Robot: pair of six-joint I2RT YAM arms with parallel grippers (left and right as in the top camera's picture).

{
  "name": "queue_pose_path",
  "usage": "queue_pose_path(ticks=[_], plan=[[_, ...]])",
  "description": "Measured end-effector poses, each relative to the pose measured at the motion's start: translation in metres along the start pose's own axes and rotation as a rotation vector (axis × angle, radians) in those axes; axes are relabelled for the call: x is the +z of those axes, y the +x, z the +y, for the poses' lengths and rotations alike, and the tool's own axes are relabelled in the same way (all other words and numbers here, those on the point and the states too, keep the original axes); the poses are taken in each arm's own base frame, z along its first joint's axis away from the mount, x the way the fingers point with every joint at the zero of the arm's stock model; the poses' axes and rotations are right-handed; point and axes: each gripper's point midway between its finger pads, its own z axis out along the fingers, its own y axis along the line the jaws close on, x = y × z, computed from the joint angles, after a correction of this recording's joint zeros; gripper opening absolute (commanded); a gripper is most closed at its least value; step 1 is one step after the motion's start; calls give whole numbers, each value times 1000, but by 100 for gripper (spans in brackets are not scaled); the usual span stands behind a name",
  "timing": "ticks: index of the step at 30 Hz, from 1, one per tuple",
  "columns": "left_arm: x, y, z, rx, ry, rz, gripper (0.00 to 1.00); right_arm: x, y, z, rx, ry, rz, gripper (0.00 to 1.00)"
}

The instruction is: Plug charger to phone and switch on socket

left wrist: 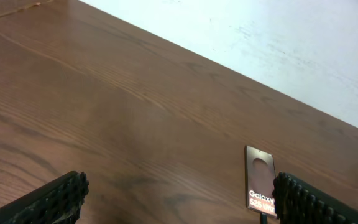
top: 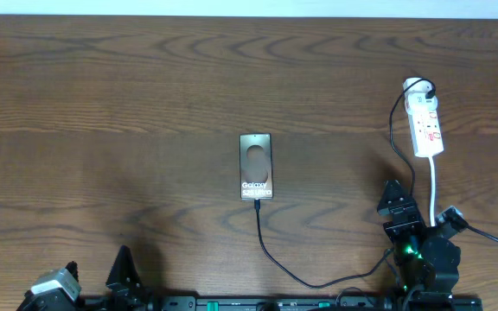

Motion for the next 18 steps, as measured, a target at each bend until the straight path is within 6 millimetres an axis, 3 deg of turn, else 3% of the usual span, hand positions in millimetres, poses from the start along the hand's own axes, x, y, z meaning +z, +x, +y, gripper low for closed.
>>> queue_pose_path(ticks=[10, 18], plan=[[0, 0, 0, 0, 0, 0, 97, -1, -25, 12, 86, -41, -123, 99], [0, 0, 0, 0, 0, 0, 97, 0, -44, 48, -48, -247, -249, 99]])
